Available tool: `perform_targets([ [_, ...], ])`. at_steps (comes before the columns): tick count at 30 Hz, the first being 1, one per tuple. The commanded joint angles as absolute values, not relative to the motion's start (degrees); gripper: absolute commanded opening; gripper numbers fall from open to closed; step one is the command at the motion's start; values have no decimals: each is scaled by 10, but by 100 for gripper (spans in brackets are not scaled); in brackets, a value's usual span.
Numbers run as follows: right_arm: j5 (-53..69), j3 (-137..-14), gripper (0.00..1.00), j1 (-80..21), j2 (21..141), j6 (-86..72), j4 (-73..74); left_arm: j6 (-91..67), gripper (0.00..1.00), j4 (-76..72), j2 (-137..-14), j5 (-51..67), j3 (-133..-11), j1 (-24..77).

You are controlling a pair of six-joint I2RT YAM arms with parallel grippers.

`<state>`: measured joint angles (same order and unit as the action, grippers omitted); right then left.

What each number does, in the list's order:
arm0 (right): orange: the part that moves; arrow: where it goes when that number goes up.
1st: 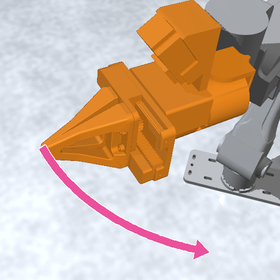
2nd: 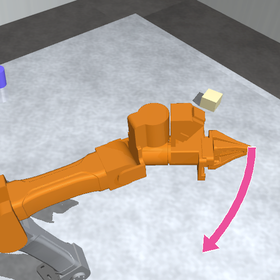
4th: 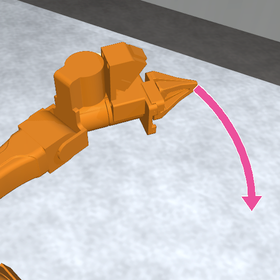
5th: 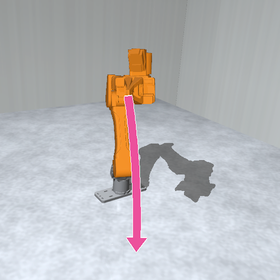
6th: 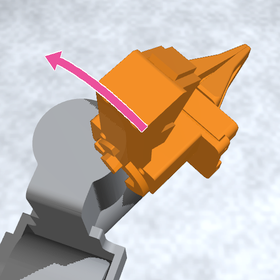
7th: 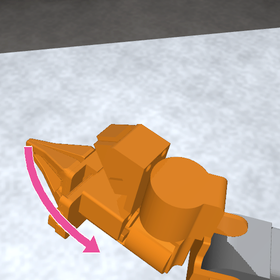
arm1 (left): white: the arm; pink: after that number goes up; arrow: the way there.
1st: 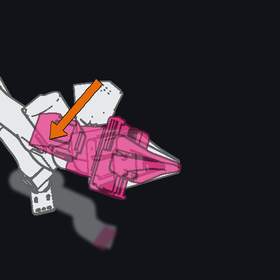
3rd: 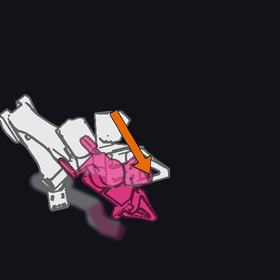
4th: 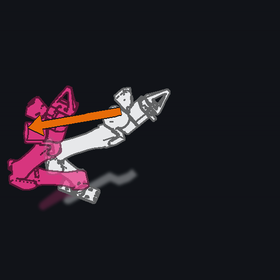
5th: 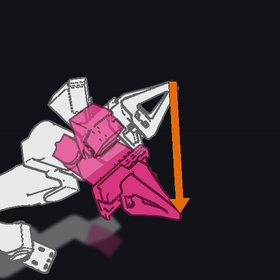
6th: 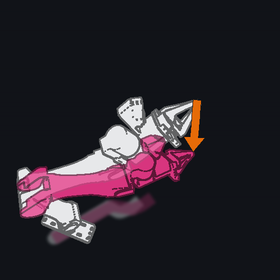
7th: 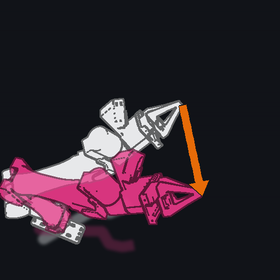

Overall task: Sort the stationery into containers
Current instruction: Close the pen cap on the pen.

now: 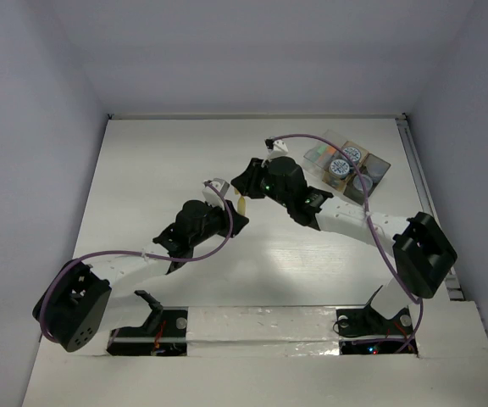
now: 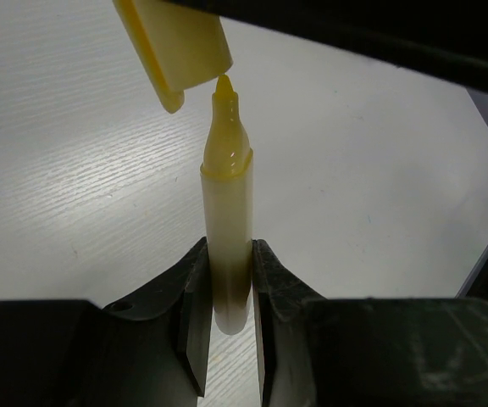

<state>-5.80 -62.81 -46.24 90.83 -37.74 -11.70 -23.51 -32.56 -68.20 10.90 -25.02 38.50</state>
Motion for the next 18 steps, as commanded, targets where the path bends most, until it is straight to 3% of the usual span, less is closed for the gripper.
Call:
perform_targets([
  [1, -72, -636, 0, -470, 912, -371, -151, -237, 0, -356, -665, 106, -261, 384],
  [18, -98, -609, 0, -482, 897, -360, -152, -245, 0, -340, -650, 80, -265, 374],
])
